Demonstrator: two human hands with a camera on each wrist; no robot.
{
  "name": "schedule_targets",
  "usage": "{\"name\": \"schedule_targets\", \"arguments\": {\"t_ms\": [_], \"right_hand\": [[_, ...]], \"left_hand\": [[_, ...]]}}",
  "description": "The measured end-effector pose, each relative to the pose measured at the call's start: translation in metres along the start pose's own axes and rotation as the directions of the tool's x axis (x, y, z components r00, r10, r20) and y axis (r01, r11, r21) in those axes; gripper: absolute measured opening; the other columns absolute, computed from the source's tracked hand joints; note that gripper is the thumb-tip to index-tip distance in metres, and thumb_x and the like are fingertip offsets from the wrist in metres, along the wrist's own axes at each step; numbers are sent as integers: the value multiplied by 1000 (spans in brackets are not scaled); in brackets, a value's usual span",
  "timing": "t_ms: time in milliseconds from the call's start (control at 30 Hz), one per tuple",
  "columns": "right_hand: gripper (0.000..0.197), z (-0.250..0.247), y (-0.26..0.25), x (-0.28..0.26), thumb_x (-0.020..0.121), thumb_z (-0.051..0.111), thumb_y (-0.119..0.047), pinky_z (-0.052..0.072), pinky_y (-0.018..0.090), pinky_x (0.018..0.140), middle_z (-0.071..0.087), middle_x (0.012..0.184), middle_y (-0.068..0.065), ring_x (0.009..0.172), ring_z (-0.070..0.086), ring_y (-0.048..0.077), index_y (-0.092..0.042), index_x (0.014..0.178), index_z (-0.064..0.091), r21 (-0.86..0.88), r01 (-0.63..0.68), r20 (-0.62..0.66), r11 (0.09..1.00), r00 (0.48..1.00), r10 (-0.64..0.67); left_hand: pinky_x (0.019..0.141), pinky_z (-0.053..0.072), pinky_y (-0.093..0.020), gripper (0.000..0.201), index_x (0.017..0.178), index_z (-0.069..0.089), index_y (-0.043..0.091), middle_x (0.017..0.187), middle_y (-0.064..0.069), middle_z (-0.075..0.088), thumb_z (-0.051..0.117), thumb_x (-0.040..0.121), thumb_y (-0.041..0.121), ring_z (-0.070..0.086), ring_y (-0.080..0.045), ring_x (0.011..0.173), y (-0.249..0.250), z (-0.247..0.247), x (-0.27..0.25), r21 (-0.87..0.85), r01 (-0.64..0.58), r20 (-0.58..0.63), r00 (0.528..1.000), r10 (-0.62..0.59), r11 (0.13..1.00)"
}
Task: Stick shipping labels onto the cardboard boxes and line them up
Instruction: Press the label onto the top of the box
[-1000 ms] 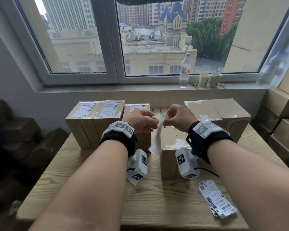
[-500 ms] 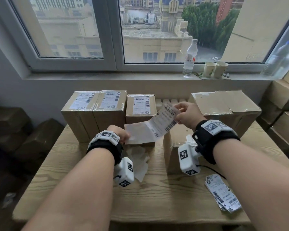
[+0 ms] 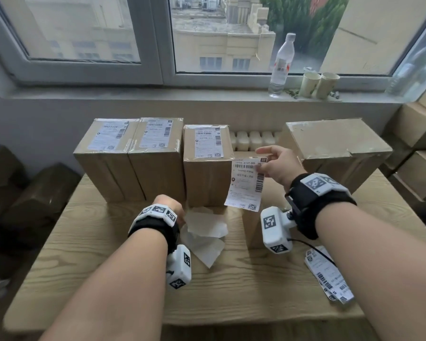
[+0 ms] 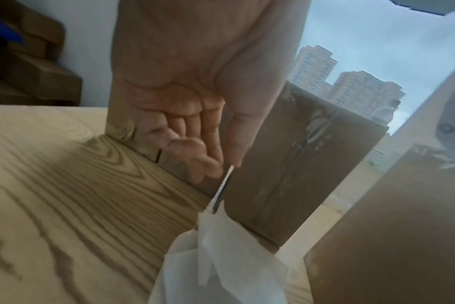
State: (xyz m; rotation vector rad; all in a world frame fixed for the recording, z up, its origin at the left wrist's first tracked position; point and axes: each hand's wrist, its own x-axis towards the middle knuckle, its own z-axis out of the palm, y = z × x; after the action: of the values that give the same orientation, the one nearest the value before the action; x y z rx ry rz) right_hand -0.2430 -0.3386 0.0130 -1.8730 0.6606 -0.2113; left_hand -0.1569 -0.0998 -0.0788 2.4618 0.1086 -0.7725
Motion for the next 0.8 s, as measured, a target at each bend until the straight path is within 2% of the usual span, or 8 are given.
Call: {"name": "schedule_targets", "arguments": {"t_ms": [33, 100, 167, 267, 333, 467, 600, 800], "right_hand": [[35, -2, 1, 0, 77, 73, 4, 54, 44, 93, 48, 76, -1, 93, 64, 28, -22, 99, 64, 6, 1, 5, 1000, 1000, -1], [37, -7, 1, 0, 77, 72, 5, 54, 43, 92, 48, 74, -2, 94, 65, 27, -21, 101, 64, 17, 8, 7, 1000, 1000, -8], [39, -16, 0, -1, 77, 71, 7, 55, 42, 91, 53, 77, 0, 97, 66, 28, -17, 107, 64, 38, 7, 12, 999, 1000, -7], [38, -33, -6, -3, 77, 70, 9, 56, 41, 90, 63, 89, 8, 98, 67, 27, -13, 107, 61, 74, 4, 32, 997, 999, -6], [37, -46, -8, -3, 77, 70, 10, 56, 41, 90, 63, 98, 13, 100, 66, 30, -14, 103, 59, 98, 3, 43, 995, 999, -7], [37, -70, -8, 2, 75, 71, 11, 58, 35, 80, 63, 106, 18, 96, 66, 29, -12, 101, 58, 125, 0, 45, 992, 999, -6], [40, -88, 2, 6, 76, 69, 14, 57, 22, 60, 65, 93, 12, 82, 66, 22, -7, 109, 58, 166, -30, 30, 986, 999, 25], [41, -91, 23, 22, 75, 74, 5, 57, 41, 87, 65, 93, 6, 94, 67, 25, -11, 108, 58, 44, -68, 5, 997, 998, 68]], "left_hand": [[77, 51, -26, 34, 115, 66, -2, 118, -15, 67, 68, 83, 10, 65, -28, 106, 7, -5, -4, -37, -21, -31, 999, 20, 999], [75, 52, -25, 19, 93, 74, 10, 104, -12, 72, 71, 75, 12, 69, -25, 87, 25, -14, -12, -259, -77, -87, 995, 56, 963], [67, 49, -24, 3, 81, 72, 19, 91, -6, 73, 72, 80, 16, 61, -13, 69, 51, -21, -25, -428, -172, -23, 983, 179, 887], [66, 48, -24, 8, 87, 67, 19, 94, -2, 73, 72, 84, 24, 63, -11, 78, 90, -22, -52, -478, -271, 127, 920, 371, 835], [68, 52, -26, 13, 84, 63, 16, 90, -4, 73, 75, 82, 20, 67, -14, 81, 111, -16, -63, -483, -318, 148, 889, 434, 816], [63, 57, -25, 20, 76, 57, 10, 74, -6, 70, 76, 78, 4, 68, -13, 65, 140, 4, -79, -488, -346, 132, 878, 460, 802], [59, 56, -23, 27, 73, 52, 13, 72, -6, 68, 76, 77, 1, 66, -13, 62, 159, 23, -89, -490, -349, 117, 882, 456, 799], [63, 57, -28, 34, 72, 49, 13, 81, -12, 70, 78, 73, -2, 69, -21, 71, 168, 45, -88, -426, -353, 53, 910, 412, 833]]}}
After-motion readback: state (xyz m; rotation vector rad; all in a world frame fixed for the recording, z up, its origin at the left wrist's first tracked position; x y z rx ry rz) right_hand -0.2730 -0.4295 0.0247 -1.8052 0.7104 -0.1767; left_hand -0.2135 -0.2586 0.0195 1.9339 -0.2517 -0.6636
